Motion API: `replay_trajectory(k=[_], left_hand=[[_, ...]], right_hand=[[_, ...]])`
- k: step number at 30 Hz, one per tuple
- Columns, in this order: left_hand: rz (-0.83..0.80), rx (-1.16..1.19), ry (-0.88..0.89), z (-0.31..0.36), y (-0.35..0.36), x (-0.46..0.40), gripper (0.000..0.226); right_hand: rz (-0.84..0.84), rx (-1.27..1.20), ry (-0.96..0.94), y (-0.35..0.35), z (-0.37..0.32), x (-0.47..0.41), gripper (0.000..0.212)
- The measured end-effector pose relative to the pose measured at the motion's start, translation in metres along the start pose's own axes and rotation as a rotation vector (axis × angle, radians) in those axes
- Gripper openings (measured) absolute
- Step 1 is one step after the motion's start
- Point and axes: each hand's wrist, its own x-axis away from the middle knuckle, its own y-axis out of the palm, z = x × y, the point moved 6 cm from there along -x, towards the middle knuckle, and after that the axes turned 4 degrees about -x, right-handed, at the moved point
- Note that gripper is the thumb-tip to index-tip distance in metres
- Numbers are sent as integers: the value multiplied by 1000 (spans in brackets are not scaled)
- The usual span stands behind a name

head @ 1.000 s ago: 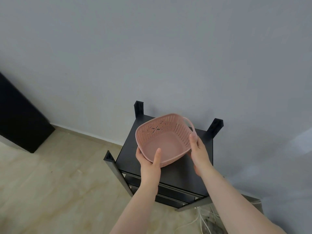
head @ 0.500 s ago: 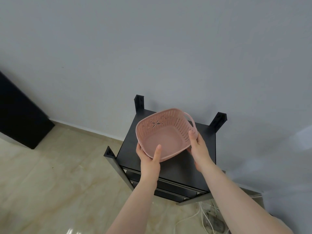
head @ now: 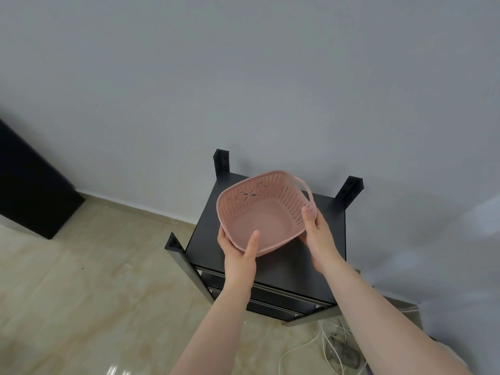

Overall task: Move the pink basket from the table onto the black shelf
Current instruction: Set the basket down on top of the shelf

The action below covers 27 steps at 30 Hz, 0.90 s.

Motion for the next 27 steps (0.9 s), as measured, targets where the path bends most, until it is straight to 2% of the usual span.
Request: replay_trajectory(k=[10, 17, 27], left_hand=[[-12, 0, -6, 0, -6, -11, 75], [-138, -52, -2, 19, -10, -25, 55], [-335, -117, -84, 25, -6, -57, 66]], right_hand=[[56, -34, -7, 0, 6, 7, 51], [89, -62, 42, 3, 11, 30, 62], [219, -115, 50, 9, 12, 46, 63]])
